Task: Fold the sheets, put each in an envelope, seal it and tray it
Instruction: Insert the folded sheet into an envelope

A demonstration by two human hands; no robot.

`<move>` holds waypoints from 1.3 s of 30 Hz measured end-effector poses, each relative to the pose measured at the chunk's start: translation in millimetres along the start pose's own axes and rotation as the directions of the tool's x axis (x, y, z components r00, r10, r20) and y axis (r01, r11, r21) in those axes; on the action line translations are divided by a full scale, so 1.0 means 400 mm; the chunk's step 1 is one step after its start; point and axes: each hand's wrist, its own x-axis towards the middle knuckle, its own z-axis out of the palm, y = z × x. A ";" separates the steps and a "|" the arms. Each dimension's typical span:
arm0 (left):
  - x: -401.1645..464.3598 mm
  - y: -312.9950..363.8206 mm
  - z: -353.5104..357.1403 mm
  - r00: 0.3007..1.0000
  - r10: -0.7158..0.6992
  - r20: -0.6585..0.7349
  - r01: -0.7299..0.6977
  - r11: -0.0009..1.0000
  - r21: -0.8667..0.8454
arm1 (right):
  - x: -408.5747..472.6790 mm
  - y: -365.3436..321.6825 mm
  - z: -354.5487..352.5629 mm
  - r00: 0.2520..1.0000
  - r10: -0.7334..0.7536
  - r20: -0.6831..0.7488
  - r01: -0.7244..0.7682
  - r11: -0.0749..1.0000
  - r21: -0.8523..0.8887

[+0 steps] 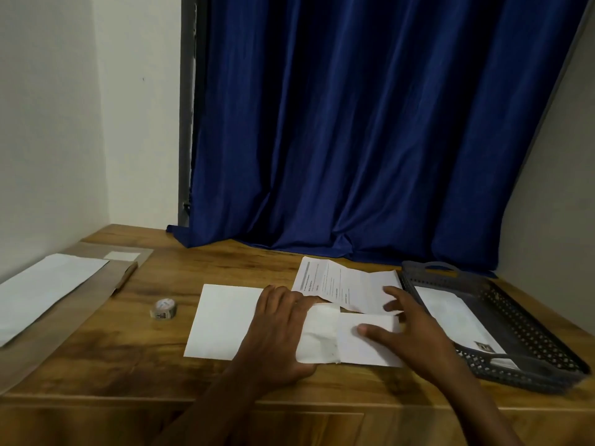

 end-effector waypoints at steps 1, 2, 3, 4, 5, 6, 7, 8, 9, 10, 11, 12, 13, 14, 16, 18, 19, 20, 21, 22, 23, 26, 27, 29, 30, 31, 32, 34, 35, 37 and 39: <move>0.001 0.000 0.000 1.000 0.001 -0.014 -0.001 1.000 -0.002 | -0.009 0.029 -0.008 0.999 0.045 -0.001 -0.045 0.993 0.111; 0.002 0.001 0.001 1.000 0.002 -0.027 -0.002 1.000 -0.005 | -0.018 0.053 -0.012 0.996 0.086 0.010 -0.087 0.974 0.211; 0.004 0.001 0.004 0.999 0.003 -0.035 -0.003 1.000 -0.010 | -0.028 0.071 -0.012 0.993 0.113 0.044 -0.121 0.943 0.309; 0.004 0.001 0.006 0.999 0.003 -0.037 -0.003 1.000 -0.013 | -0.039 0.085 -0.010 0.988 0.119 0.096 -0.147 0.910 0.387; 0.006 0.002 0.008 0.999 0.001 -0.033 -0.002 1.000 -0.014 | -0.047 0.097 -0.004 0.985 0.112 0.128 -0.159 0.875 0.457; 0.006 0.002 0.009 1.000 -0.001 -0.026 0.001 1.000 -0.010 | -0.055 0.099 0.002 0.983 0.110 0.144 -0.168 0.853 0.494; 0.006 0.002 0.009 1.000 -0.003 -0.017 0.002 1.000 -0.005 | -0.060 0.098 0.012 0.985 0.101 0.141 -0.161 0.835 0.526; 0.006 0.002 0.008 1.000 -0.002 -0.007 0.002 1.000 -0.001 | -0.064 0.091 0.021 0.986 0.092 0.140 -0.154 0.826 0.542; 0.006 0.002 0.008 1.000 0.000 0.002 0.000 1.000 0.001 | -0.061 0.084 0.032 0.987 0.081 0.137 -0.145 0.816 0.559; 0.005 0.002 0.007 1.000 0.001 0.009 -0.001 1.000 0.006 | -0.056 0.073 0.044 0.987 0.069 0.146 -0.141 0.809 0.571; 0.005 0.003 0.005 1.000 0.000 0.015 0.000 1.000 0.010 | -0.050 0.063 0.058 0.985 0.053 0.165 -0.142 0.796 0.588; 0.004 0.004 0.003 1.000 -0.004 0.018 0.004 1.000 0.015 | -0.044 0.055 0.074 0.981 0.037 0.192 -0.147 0.785 0.601; 0.004 0.005 0.002 1.000 -0.008 0.019 0.007 1.000 0.019 | -0.036 0.047 0.091 0.978 0.019 0.207 -0.144 0.780 0.610; 0.003 0.006 0.001 1.000 -0.010 0.019 0.010 1.000 0.024 | -0.030 0.036 0.106 0.977 0.000 0.214 -0.132 0.785 0.605; 0.001 0.006 0.003 1.000 -0.005 0.017 0.005 1.000 0.028 | -0.021 0.011 0.137 0.975 -0.046 0.216 -0.092 0.805 0.587; 0.000 0.005 0.006 1.000 0.011 0.012 -0.012 1.000 0.023 | -0.014 -0.007 0.164 0.974 -0.080 0.212 -0.056 0.823 0.565; 0.001 0.004 0.008 1.000 0.022 0.010 -0.022 1.000 0.022 | -0.008 -0.012 0.176 0.975 -0.089 0.205 -0.038 0.838 0.545; 0.001 0.002 0.010 0.999 0.032 0.008 -0.032 0.999 0.025 | -0.003 -0.014 0.188 0.975 -0.096 0.199 -0.023 0.851 0.525; 0.002 0.001 0.012 0.999 0.039 0.006 -0.040 0.999 0.028 | 0.003 -0.016 0.198 0.977 -0.101 0.190 -0.008 0.863 0.505; 0.002 0.000 0.014 0.999 0.045 0.005 -0.045 0.999 0.030 | 0.007 -0.020 0.207 0.979 -0.102 0.177 0.005 0.878 0.479; 0.003 -0.001 0.016 0.999 0.049 0.008 -0.049 0.998 0.033 | 0.011 -0.025 0.214 0.981 -0.107 0.164 0.020 0.888 0.460; 0.003 -0.004 0.020 0.998 0.052 0.021 -0.053 0.997 0.060 | 0.012 -0.037 0.229 0.981 -0.119 0.153 0.039 0.892 0.450; 0.003 -0.004 0.021 0.998 0.050 0.023 -0.052 0.997 0.059 | 0.010 -0.041 0.229 0.981 -0.119 0.153 0.038 0.892 0.450; 0.003 -0.004 0.019 0.998 0.054 0.023 -0.055 0.997 0.051 | 0.009 -0.042 0.227 0.979 -0.119 0.168 0.028 0.885 0.464; 0.002 -0.003 0.018 0.998 0.055 0.024 -0.056 0.997 0.048 | 0.008 -0.040 0.225 0.975 -0.125 0.181 0.022 0.875 0.483; 0.002 -0.003 0.017 0.998 0.053 0.027 -0.054 0.997 0.046 | 0.007 -0.036 0.223 0.973 -0.130 0.190 0.015 0.859 0.511; 0.002 -0.002 0.015 0.998 0.047 0.032 -0.048 0.998 0.042 | 0.006 -0.031 0.222 0.973 -0.134 0.190 0.010 0.841 0.541; 0.002 -0.002 0.015 0.998 0.030 0.047 -0.031 0.999 0.028 | 0.002 -0.018 0.224 0.977 -0.135 0.167 0.013 0.814 0.581; 0.002 -0.002 0.017 0.998 0.029 0.051 -0.031 0.999 0.023 | -0.001 -0.015 0.226 0.978 -0.139 0.154 0.021 0.805 0.593; 0.003 -0.002 0.019 0.998 0.045 0.047 -0.045 0.999 0.010 | -0.003 -0.012 0.231 0.978 -0.153 0.144 0.032 0.787 0.616; 0.003 -0.003 0.020 0.998 0.055 0.027 -0.054 0.999 -0.005 | -0.003 -0.017 0.234 0.977 -0.158 0.146 0.031 0.775 0.632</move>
